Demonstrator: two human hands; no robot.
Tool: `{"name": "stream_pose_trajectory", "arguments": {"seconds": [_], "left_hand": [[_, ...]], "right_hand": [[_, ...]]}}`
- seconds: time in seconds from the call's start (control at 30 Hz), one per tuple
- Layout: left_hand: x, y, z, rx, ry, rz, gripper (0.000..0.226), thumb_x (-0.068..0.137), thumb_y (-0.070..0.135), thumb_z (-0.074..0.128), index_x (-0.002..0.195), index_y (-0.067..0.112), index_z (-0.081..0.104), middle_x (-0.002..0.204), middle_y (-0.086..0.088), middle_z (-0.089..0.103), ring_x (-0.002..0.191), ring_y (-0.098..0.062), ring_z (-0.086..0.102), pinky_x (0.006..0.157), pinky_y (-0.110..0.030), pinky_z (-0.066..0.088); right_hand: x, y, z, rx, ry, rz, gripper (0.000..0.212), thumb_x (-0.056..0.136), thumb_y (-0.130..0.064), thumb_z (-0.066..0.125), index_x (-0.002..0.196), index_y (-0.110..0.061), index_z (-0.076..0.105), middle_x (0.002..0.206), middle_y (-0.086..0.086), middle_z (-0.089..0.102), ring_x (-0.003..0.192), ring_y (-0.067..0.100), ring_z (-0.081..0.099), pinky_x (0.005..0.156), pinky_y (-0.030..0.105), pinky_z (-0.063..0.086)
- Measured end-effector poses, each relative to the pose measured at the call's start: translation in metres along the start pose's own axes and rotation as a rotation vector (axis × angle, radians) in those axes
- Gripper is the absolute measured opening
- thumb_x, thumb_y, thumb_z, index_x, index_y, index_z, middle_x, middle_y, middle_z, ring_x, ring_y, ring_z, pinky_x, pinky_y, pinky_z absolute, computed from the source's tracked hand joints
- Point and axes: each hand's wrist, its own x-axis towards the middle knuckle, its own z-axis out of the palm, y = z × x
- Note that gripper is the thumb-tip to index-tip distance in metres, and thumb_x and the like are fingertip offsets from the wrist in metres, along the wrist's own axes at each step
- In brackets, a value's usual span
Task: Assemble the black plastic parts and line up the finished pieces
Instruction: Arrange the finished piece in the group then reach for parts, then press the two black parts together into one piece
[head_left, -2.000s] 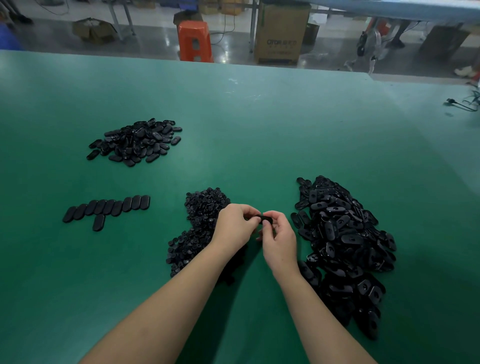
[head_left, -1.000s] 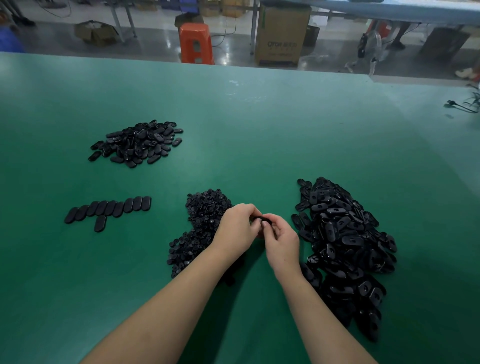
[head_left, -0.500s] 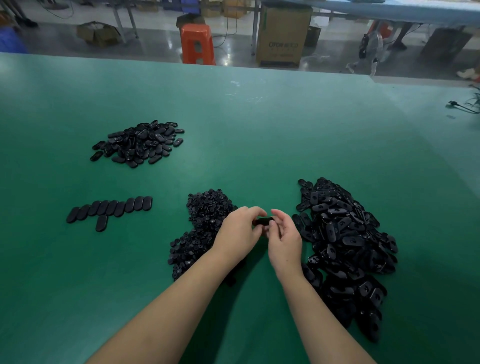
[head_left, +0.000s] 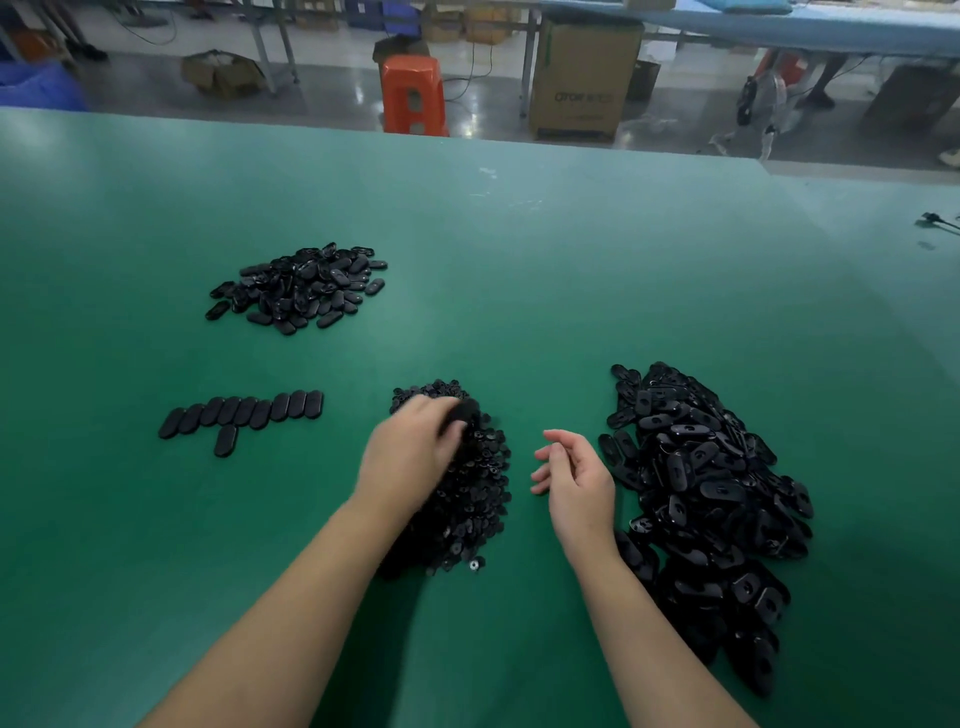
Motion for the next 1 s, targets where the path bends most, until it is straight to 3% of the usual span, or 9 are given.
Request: {"name": "stream_pose_trajectory", "arguments": {"seconds": [0.1, 0.2, 0.33, 0.4, 0.47, 0.57, 0.83, 1.0], "left_hand": [[-0.014, -0.051, -0.028, 0.048, 0.126, -0.298, 0.029, 0.096, 0.028, 0.065, 0.120, 0.012, 0.069, 0.094, 0.006, 0.059, 0.067, -0.003, 0.053, 0.058, -0.018, 0.039], [-0.038, -0.095, -0.049, 0.145, 0.191, -0.545, 0.031, 0.095, 0.032, 0.066, 0.114, 0.008, 0.071, 0.092, -0.001, 0.057, 0.068, -0.016, 0.052, 0.060, -0.031, 0.039], [-0.061, -0.119, -0.060, 0.210, 0.151, -0.693, 0.030, 0.091, 0.040, 0.069, 0.100, 0.011, 0.071, 0.090, -0.003, 0.056, 0.075, -0.024, 0.055, 0.065, -0.036, 0.045], [-0.067, -0.120, -0.062, 0.225, 0.166, -0.676, 0.034, 0.089, 0.040, 0.072, 0.105, 0.010, 0.070, 0.097, -0.006, 0.059, 0.084, -0.028, 0.058, 0.071, -0.039, 0.050], [-0.070, -0.121, -0.061, 0.269, 0.195, -0.524, 0.033, 0.087, 0.031, 0.077, 0.107, 0.006, 0.071, 0.103, -0.011, 0.064, 0.093, -0.032, 0.059, 0.076, -0.043, 0.050], [-0.073, -0.123, -0.058, 0.379, 0.179, -0.283, 0.018, 0.087, 0.017, 0.076, 0.098, 0.003, 0.077, 0.100, -0.013, 0.073, 0.087, -0.035, 0.062, 0.073, -0.044, 0.048], [-0.070, -0.133, -0.058, 0.442, 0.200, -0.403, 0.012, 0.090, 0.008, 0.069, 0.093, -0.001, 0.076, 0.103, -0.021, 0.071, 0.086, -0.041, 0.059, 0.071, -0.047, 0.044], [-0.067, -0.139, -0.058, 0.466, 0.171, -0.460, 0.019, 0.094, 0.011, 0.064, 0.103, -0.002, 0.075, 0.112, -0.020, 0.070, 0.095, -0.041, 0.058, 0.078, -0.049, 0.042]], "right_hand": [[-0.001, 0.000, 0.001, -0.030, -0.001, -0.002, 0.023, 0.104, -0.013, 0.050, 0.097, -0.026, 0.067, 0.081, -0.002, 0.069, 0.062, 0.008, 0.063, 0.063, 0.029, 0.057], [-0.001, -0.001, 0.002, -0.049, 0.003, -0.001, 0.022, 0.104, -0.013, 0.051, 0.096, -0.025, 0.068, 0.080, -0.002, 0.070, 0.061, 0.006, 0.063, 0.061, 0.026, 0.055], [-0.001, 0.000, 0.003, -0.065, 0.003, 0.004, 0.022, 0.104, -0.013, 0.052, 0.095, -0.025, 0.068, 0.079, -0.003, 0.070, 0.060, 0.005, 0.062, 0.059, 0.024, 0.055], [-0.001, -0.001, 0.002, -0.081, 0.000, 0.004, 0.021, 0.104, -0.013, 0.052, 0.095, -0.025, 0.068, 0.080, -0.003, 0.070, 0.060, 0.004, 0.063, 0.059, 0.024, 0.054], [-0.001, -0.001, 0.003, -0.085, -0.001, 0.003, 0.021, 0.104, -0.014, 0.052, 0.095, -0.025, 0.068, 0.080, -0.002, 0.070, 0.060, 0.004, 0.063, 0.059, 0.023, 0.054], [-0.001, -0.002, 0.003, -0.091, 0.002, -0.001, 0.021, 0.104, -0.014, 0.053, 0.094, -0.025, 0.068, 0.079, -0.002, 0.069, 0.060, 0.004, 0.062, 0.057, 0.022, 0.054], [-0.001, -0.002, 0.003, -0.110, -0.004, -0.005, 0.020, 0.104, -0.015, 0.053, 0.095, -0.023, 0.068, 0.079, -0.003, 0.069, 0.060, 0.002, 0.062, 0.056, 0.019, 0.052], [-0.001, -0.002, 0.003, -0.118, -0.003, -0.012, 0.020, 0.103, -0.015, 0.053, 0.094, -0.024, 0.068, 0.079, -0.002, 0.069, 0.060, 0.003, 0.062, 0.057, 0.021, 0.053]]}}
